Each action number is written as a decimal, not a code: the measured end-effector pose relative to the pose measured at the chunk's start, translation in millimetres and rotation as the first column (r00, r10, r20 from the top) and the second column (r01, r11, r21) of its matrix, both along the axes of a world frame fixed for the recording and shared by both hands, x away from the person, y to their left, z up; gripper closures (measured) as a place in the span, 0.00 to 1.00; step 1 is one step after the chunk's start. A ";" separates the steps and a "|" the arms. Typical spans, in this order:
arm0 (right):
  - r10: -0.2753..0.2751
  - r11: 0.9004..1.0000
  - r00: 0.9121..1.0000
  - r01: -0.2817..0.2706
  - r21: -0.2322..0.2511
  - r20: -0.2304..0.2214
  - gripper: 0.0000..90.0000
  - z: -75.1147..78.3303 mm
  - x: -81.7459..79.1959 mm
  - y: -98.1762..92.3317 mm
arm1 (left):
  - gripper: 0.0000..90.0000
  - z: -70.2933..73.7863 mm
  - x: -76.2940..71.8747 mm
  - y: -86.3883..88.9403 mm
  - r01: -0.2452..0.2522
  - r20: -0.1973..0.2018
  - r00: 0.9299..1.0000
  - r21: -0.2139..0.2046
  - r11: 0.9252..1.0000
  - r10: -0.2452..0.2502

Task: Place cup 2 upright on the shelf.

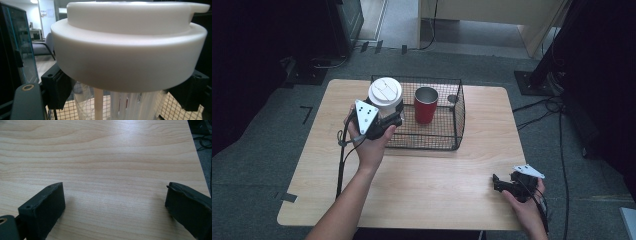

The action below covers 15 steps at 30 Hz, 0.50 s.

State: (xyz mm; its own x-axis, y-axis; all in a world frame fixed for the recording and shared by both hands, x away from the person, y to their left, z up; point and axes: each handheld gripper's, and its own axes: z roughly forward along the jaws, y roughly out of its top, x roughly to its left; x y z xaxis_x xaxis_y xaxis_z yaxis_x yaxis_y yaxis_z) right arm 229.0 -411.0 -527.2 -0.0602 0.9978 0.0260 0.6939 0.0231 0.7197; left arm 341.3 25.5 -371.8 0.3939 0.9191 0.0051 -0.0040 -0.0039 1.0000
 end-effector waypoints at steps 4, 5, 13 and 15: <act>0.000 1.000 1.000 0.000 0.000 0.001 0.03 0.0 0.0 0.0 | 0.19 -11.1 10.1 -4.4 -0.008 -0.029 1.000 0.015 1.000 0.009; 0.000 1.000 1.000 0.000 0.000 0.000 0.03 0.0 0.0 0.0 | 0.19 -14.2 13.1 -5.6 -0.009 -0.037 0.999 0.019 1.000 0.010; 0.000 1.000 1.000 0.000 -0.001 0.000 0.03 0.0 0.0 -0.1 | 0.19 -37.3 28.2 -12.0 -0.028 -0.096 0.995 0.042 0.999 0.032; 0.000 1.000 1.000 0.000 0.000 0.000 0.03 0.0 0.0 0.0 | 0.19 -42.8 30.4 -13.0 -0.029 -0.108 0.994 0.041 0.999 0.034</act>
